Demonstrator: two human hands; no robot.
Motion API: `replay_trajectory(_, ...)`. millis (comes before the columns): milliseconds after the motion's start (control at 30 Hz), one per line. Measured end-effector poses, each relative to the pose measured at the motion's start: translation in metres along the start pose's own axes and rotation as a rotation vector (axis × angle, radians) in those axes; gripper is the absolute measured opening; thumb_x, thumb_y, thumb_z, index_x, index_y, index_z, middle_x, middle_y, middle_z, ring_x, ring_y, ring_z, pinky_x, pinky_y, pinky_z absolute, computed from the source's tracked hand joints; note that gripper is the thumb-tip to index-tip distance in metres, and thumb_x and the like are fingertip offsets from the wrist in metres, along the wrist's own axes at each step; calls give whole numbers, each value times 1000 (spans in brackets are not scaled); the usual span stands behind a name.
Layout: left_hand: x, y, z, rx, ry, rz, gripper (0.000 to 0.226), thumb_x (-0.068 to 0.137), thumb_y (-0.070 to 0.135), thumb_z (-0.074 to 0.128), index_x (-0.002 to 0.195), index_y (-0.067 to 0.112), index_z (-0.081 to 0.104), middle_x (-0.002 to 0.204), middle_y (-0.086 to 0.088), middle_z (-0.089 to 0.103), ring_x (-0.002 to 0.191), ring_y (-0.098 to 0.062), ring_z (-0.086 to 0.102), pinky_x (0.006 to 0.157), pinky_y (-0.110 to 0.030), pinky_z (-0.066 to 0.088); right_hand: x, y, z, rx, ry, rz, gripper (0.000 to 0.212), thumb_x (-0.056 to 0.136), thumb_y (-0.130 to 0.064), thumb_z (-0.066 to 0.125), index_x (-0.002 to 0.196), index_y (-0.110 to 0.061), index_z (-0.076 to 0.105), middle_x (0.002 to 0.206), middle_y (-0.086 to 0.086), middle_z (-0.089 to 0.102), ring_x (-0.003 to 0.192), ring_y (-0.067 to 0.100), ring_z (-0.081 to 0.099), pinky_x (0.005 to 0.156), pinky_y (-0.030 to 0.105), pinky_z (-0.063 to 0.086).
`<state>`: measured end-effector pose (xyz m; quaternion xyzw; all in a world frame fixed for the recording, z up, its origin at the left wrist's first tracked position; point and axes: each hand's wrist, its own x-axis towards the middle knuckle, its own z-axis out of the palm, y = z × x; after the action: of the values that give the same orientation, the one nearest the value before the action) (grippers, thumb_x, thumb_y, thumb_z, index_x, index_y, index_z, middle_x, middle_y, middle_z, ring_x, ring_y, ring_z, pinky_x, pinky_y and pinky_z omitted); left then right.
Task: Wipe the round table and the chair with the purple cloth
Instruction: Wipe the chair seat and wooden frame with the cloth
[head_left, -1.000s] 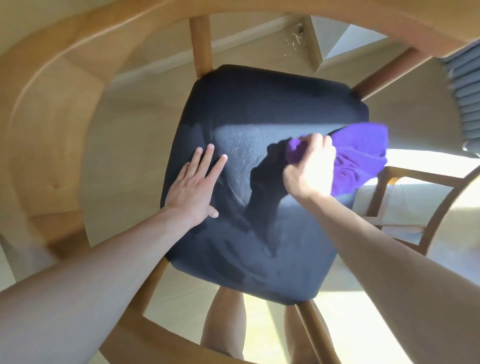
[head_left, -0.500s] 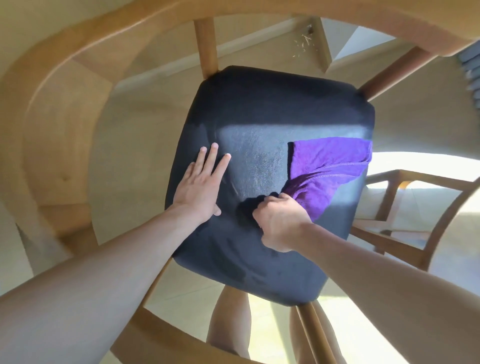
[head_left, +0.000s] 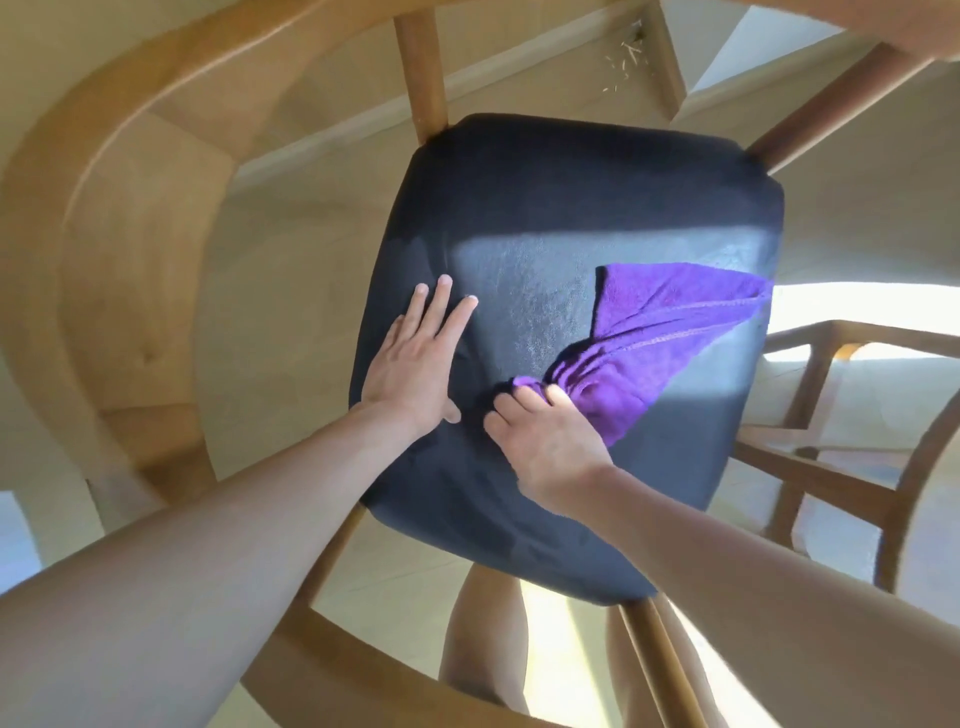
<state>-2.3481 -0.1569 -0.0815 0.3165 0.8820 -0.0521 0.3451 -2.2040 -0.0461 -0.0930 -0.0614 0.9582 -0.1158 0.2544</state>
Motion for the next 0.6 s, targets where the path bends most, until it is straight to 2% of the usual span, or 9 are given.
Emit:
replay_trajectory(67,1,1,1,3,-3,-1,141,64,25,98,163,30,-2,170,5,-24,158,-20,-16,129,-38,12,-16,17,-3,69,-124,-66,32,90,-26,57,121,-23,54,121,-2,51,120,21,44,101,36,31)
replay_trajectory(100,1,2,2,0,-7,-1,141,64,23,97,163,30,-2,169,5,-25,158,-20,-16,129,-38,12,-22,27,-10,175,-114,-20,24,87,-24,57,111,-26,59,115,-4,56,116,20,47,98,33,32)
replay_trajectory(200,0,7,3,-5,1,-12,134,70,10,91,163,28,-3,169,3,-26,158,-23,-17,129,-40,13,-40,65,-37,574,-1,300,7,76,-18,60,78,-24,60,86,-8,64,90,19,61,74,27,42)
replay_trajectory(333,-1,27,1,-44,4,-67,114,75,-14,62,162,21,-3,169,-3,-25,157,-31,-18,128,-44,17,-70,104,-83,1004,52,689,14,87,-6,69,78,-17,68,48,-10,58,43,3,51,43,17,37)
replay_trajectory(400,-1,40,-2,-79,2,-106,108,75,-13,57,161,17,-1,169,-7,-25,157,-35,-17,127,-44,18,-83,109,-99,1131,90,825,21,90,3,57,80,-13,67,54,-3,60,50,15,52,44,23,39)
replay_trajectory(467,2,54,-7,-134,12,-150,101,75,-9,60,158,11,6,169,-11,-21,158,-35,-13,126,-41,18,-96,111,-110,1257,161,867,33,87,13,41,80,-10,63,59,1,60,61,22,56,44,17,41)
replay_trajectory(533,4,67,-11,-123,31,-125,98,77,-4,67,156,12,12,169,-12,-19,158,-32,-10,125,-40,17,-107,107,-129,1527,150,875,33,88,17,34,83,-4,59,53,3,59,53,16,63,42,9,41)
replay_trajectory(567,4,74,-11,-96,40,-80,101,78,0,72,158,15,11,169,-11,-19,158,-31,-9,125,-40,16,-110,105,-140,1656,127,865,33,89,18,32,87,-2,58,56,9,60,54,14,68,52,14,51)
replay_trajectory(600,5,80,-10,-72,47,-21,105,80,6,75,160,18,9,169,-9,-18,158,-30,-8,126,-41,15,-111,105,-145,1716,134,855,33,88,18,32,91,-1,59,66,18,64,66,19,74,66,29,60)
